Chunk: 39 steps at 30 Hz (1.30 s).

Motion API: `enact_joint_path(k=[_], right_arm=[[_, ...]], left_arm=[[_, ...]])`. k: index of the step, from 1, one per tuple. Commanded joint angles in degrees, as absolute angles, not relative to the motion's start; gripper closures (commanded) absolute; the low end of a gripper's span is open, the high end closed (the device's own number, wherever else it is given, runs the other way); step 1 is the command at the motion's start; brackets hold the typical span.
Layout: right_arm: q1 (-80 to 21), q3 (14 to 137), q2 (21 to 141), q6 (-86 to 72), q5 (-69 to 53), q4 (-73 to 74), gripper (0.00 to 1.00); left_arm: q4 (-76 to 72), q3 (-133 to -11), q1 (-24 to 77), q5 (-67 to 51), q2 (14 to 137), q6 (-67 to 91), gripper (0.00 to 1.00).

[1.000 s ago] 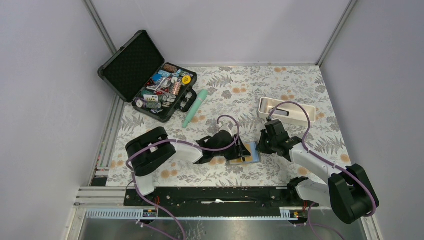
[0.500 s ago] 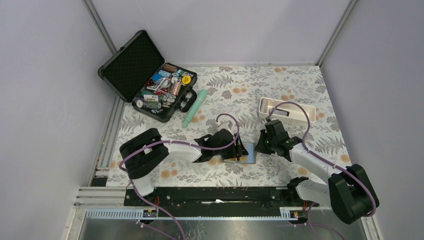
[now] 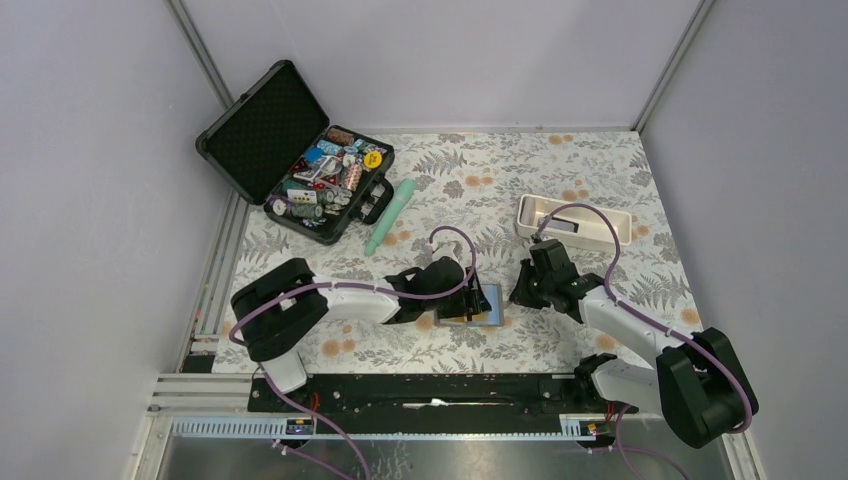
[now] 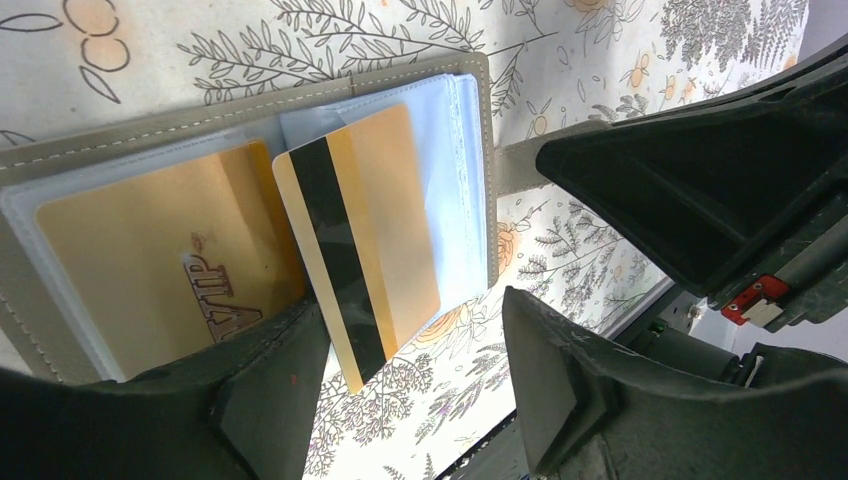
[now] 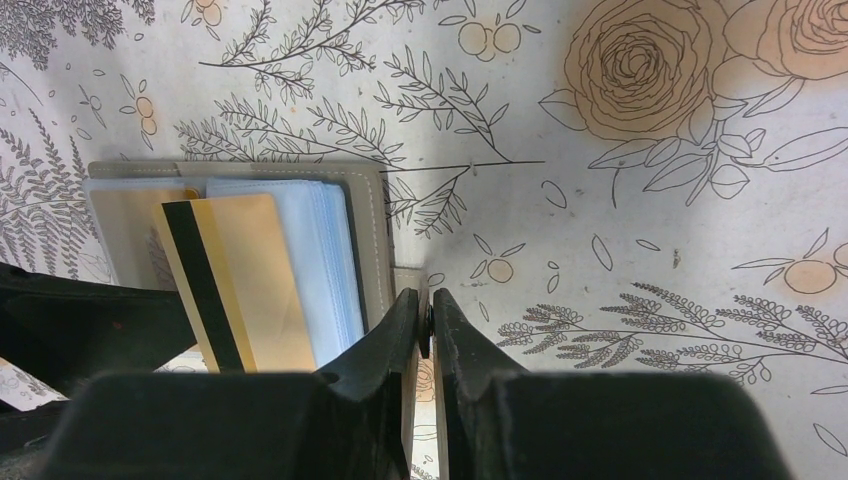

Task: Put the credit cards into the card holder
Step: Insert the credit card into the card holder.

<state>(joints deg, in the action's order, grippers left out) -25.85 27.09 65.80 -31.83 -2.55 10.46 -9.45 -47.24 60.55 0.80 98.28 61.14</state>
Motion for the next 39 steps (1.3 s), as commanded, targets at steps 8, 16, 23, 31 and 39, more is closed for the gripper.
enact_joint_path(k=[8,16,23,31,39], right_arm=[[-26.0,27.3,65.9,-31.9,-2.1,11.0,1.00],[-26.0,27.1,66.4,-31.7,-2.1,10.8,1.00],[-26.0,26.1,66.2,-31.9,-5.0,8.3,1.00],[-26.0,25.7,66.3,-32.0,-5.6,7.9,1.00],[-26.0,25.5,66.1,-32.0,-5.1,7.9,1.00]], left_arm=[[-5.2,-48.4,60.6,3.9,95.6,59.2,0.34],[-5.1,-49.8,60.6,3.0,97.1,58.6,0.35],[-1.5,-52.8,60.6,2.7,98.7,57.2,0.34],[1.4,-56.1,61.5,1.5,101.2,56.7,0.30],[7.3,-57.4,61.7,5.5,99.3,54.7,0.24]])
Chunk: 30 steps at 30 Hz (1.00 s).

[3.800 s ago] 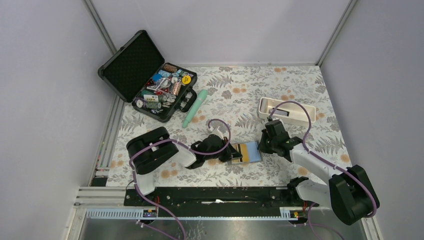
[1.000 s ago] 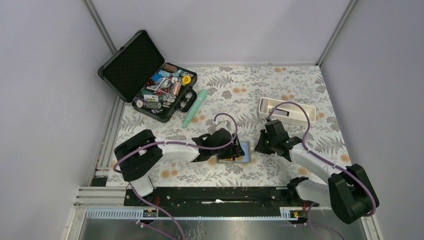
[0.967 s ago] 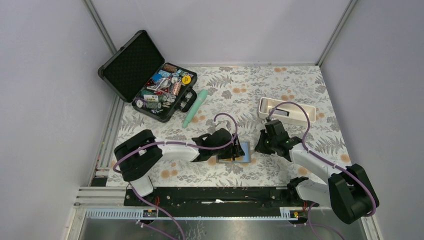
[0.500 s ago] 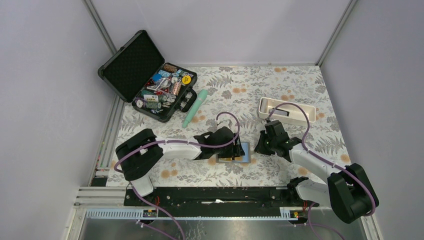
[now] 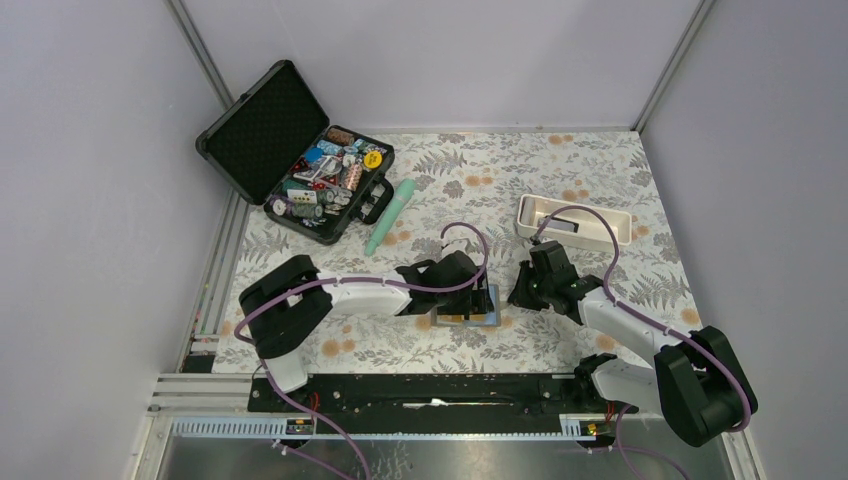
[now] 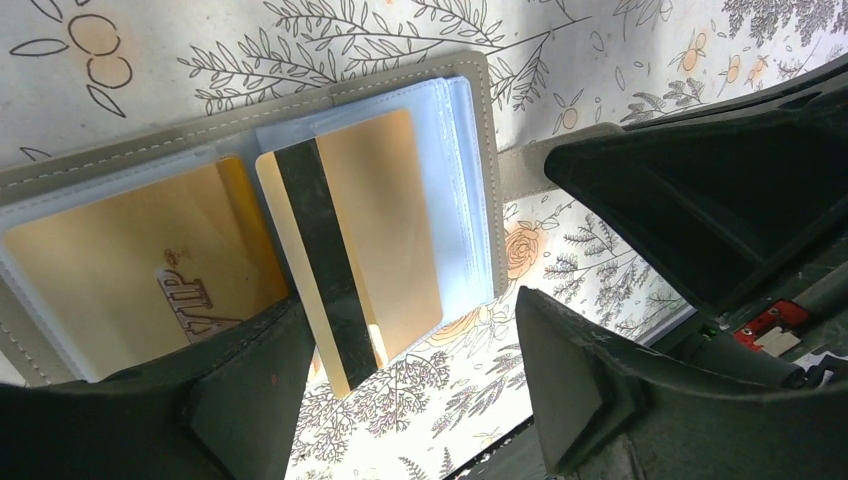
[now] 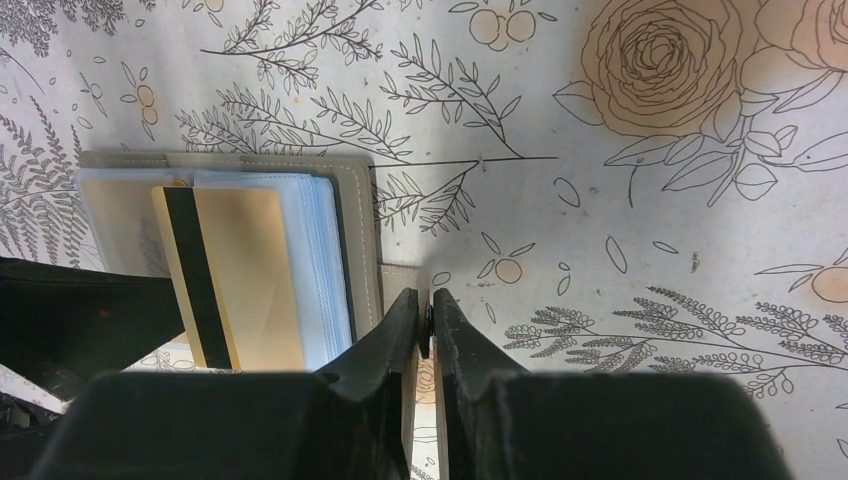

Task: Put the credit cards into the card holder
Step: Insert the credit card into the card holder.

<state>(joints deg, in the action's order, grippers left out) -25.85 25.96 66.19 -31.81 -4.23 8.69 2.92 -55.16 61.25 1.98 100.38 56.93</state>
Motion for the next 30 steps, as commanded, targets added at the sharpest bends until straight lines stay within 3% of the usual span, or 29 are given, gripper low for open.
enact_joint_path(k=[1,15,30], right_arm=[[-26.0,25.5,66.2,-31.9,-5.0,8.0,1.00],[-26.0,25.6,65.9,-32.0,-4.7,8.2,1.00],[-26.0,25.6,65.5,-31.9,-4.8,8.4,1.00]], left_arm=[[8.2,-57.7,61.7,6.2,98.8,54.4,0.21],[13.9,-59.6,61.7,8.8,97.0,52.1,0.11],[8.1,-58.1,61.7,4.4,98.8,53.9,0.21]])
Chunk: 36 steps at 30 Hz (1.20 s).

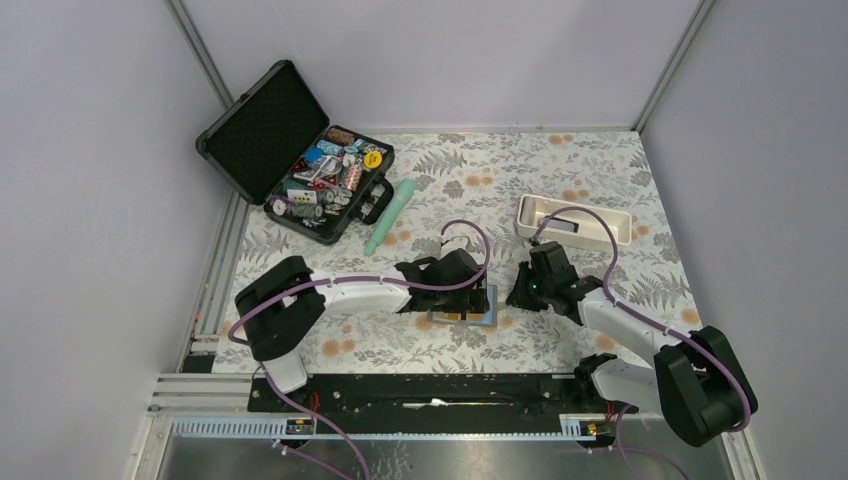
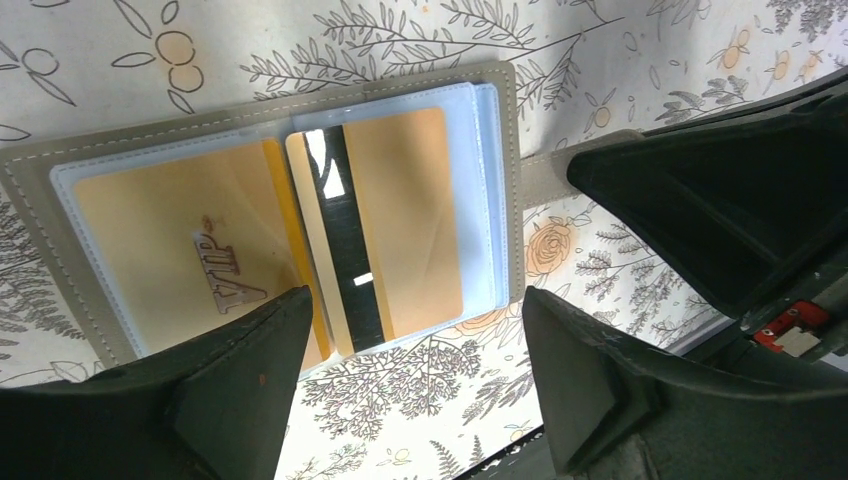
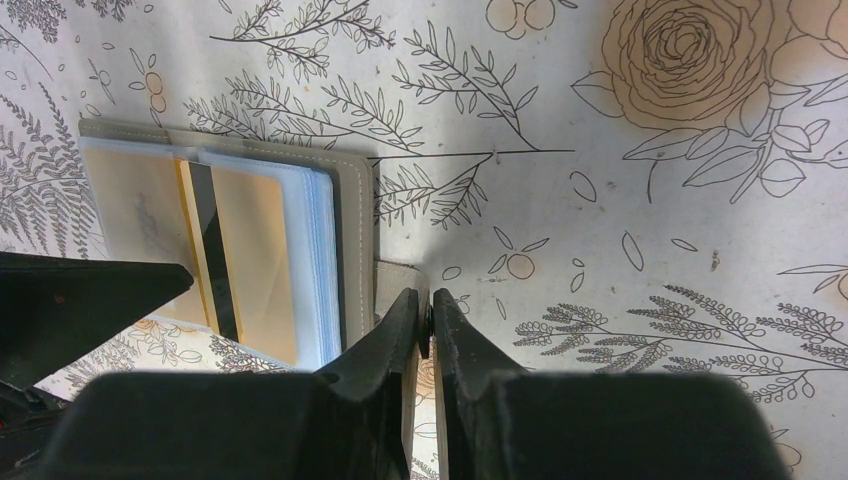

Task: Put the credit cards into the card holder
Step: Insert the credit card into the card holder.

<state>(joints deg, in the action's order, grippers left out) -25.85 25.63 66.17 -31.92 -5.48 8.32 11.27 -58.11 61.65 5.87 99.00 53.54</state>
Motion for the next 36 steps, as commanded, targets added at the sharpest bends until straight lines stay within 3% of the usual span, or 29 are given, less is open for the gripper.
enact_joint_path(k=[1,36], right_arm=[[-26.0,25.6,65.5,-32.0,-4.8,8.4,1.00],[-26.0,25.3,65.6,-32.0,-5.0,8.3,1.00]], left_arm=[[7.9,-58.2,61.7,4.4,98.9,53.9,0.21],[8.5,-58.2,61.9,4.9,101.1,54.4,0.24]])
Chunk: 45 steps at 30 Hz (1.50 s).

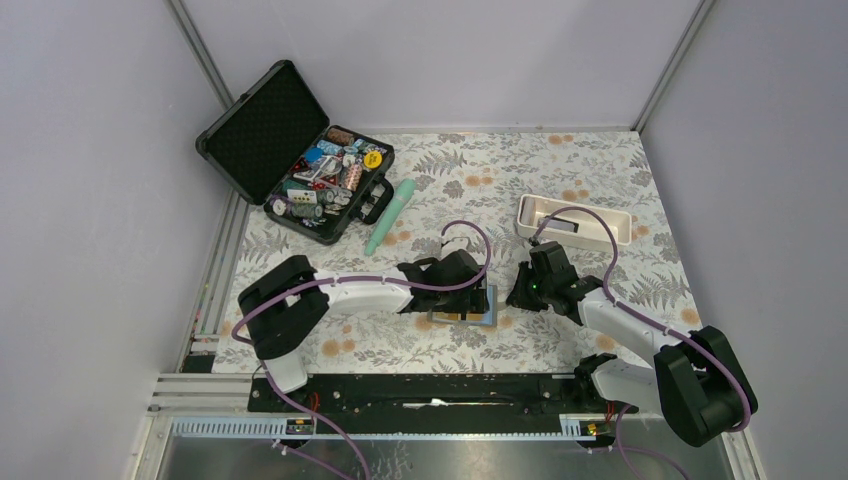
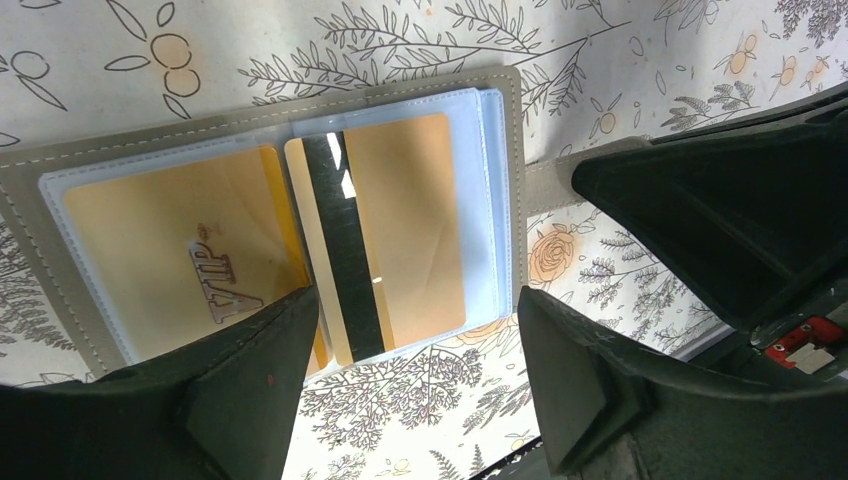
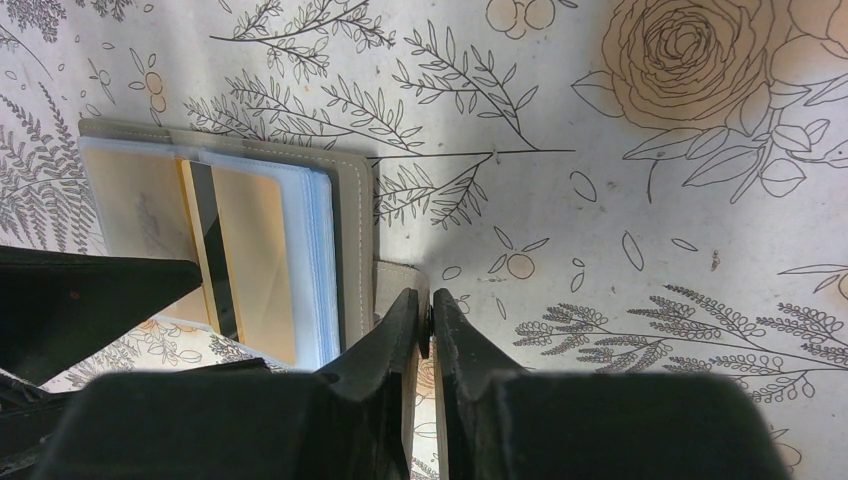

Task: Put the credit cards into the card holder
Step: Insert the credit card into the card holder.

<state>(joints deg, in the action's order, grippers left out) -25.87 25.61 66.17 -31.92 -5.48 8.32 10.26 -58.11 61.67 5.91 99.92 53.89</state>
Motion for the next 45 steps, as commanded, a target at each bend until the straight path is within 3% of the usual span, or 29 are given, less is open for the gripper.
enact_joint_path(k=[1,45], right_arm=[[-26.0,25.3,65.5,-32.0,-5.0,8.3,1.00],[-26.0,25.1,65.8,-32.0,-5.5,8.1,1.00]], left_arm=[[8.2,-58.2,61.9,4.8,101.1,54.3,0.24],[5.1,-61.3,63.1,4.5,102.3,53.5,0.25]])
